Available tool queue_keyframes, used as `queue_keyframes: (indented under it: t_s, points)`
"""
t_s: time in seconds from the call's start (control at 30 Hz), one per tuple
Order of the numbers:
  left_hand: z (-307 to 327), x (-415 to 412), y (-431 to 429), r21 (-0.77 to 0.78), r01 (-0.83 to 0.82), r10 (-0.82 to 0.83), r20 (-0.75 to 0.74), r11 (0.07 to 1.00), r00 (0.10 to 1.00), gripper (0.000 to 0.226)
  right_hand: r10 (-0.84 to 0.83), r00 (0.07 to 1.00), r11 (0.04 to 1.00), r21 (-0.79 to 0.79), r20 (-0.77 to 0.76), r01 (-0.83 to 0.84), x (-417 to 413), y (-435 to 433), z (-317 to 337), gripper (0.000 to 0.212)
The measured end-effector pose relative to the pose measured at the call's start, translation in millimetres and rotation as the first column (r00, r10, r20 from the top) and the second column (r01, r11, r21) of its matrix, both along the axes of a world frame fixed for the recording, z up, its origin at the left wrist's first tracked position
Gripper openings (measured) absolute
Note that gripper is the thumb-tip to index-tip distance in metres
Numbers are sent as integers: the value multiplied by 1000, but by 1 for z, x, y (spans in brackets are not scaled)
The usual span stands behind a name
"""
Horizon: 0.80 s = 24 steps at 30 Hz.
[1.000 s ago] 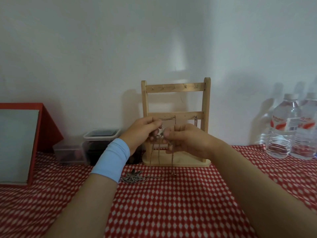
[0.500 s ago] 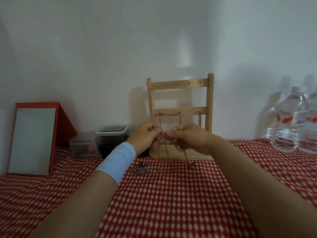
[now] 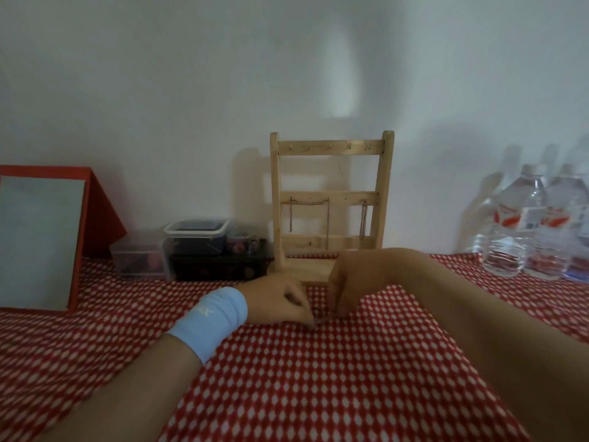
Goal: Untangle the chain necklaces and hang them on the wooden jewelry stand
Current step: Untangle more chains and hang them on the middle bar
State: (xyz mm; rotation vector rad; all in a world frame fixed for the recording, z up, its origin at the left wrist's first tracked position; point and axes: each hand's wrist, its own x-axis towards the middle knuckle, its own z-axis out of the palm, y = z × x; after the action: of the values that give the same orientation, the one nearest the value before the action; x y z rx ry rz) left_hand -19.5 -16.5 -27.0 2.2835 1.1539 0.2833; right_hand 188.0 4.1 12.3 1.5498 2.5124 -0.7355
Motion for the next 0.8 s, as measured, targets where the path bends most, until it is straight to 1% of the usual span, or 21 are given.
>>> queue_keyframes:
  t_s: [0.07, 0.1, 0.13, 0.2, 0.27, 0.37, 0.43, 0.47, 0.5, 0.57, 0.6, 0.63, 0.67, 0.7, 0.73, 0.77, 0.8]
  points:
    - [-1, 3, 0, 35, 5, -5, 2, 999, 1000, 14, -8, 1000, 997, -81, -7, 8, 7, -7, -3, 18]
    - [-1, 4, 1, 83, -11, 8, 38, 996, 999, 13, -30, 998, 996, -85, -52, 26, 10, -11, -4, 19]
    - [-3, 6, 3, 143, -33, 21, 84, 989, 996, 11, -57, 992, 997, -48, -109, 53, 13, -12, -6, 20]
    - [-6, 11, 7, 233, -77, 42, 149, 969, 988, 8, -92, 972, 989, 96, -214, 114, 16, -13, -10, 19]
    - [-14, 15, 11, 273, -87, 53, 127, 958, 990, 12, -83, 968, 972, 193, -238, 131, 14, -15, -21, 19]
    - [-28, 14, 13, 281, -52, 50, 14, 958, 999, 21, -43, 983, 968, 236, -178, 85, 10, -16, -44, 18]
    - [-33, 7, 15, 284, -56, 55, 12, 957, 998, 20, -56, 985, 967, 239, -161, 94, 12, -15, -49, 17]
    - [-35, 2, 16, 288, -65, 65, 8, 955, 998, 20, -81, 989, 963, 245, -123, 109, 14, -14, -47, 18]
    - [-35, -3, 17, 286, -77, 83, -8, 955, 997, 19, -116, 991, 959, 252, -63, 128, 16, -15, -41, 19]
    - [-32, -13, 19, 257, -100, 117, -54, 961, 992, 20, -186, 977, 950, 274, 109, 150, 19, -16, -31, 21]
    - [-29, -17, 19, 243, -109, 129, -67, 964, 989, 21, -200, 961, 940, 314, 193, 132, 18, -17, -28, 20]
    - [-27, -20, 21, 229, -116, 135, -67, 967, 989, 22, -207, 947, 922, 371, 244, 106, 14, -19, -27, 20]
    - [-24, -21, 20, 214, -115, 130, -58, 970, 990, 23, -204, 950, 900, 427, 237, 86, 8, -22, -27, 20]
    - [-22, -22, 19, 202, -105, 119, -56, 974, 991, 25, -180, 968, 888, 452, 176, 83, 2, -24, -29, 21]
    - [-21, -22, 18, 193, -85, 99, -67, 977, 993, 25, -143, 986, 899, 427, 86, 93, -3, -24, -33, 20]
    - [-20, -21, 17, 195, -58, 76, -87, 979, 993, 23, -103, 995, 927, 363, -4, 97, -9, -26, -37, 20]
    - [-21, -21, 17, 211, -32, 56, -111, 977, 992, 21, -66, 996, 953, 292, -59, 81, -14, -26, -41, 19]
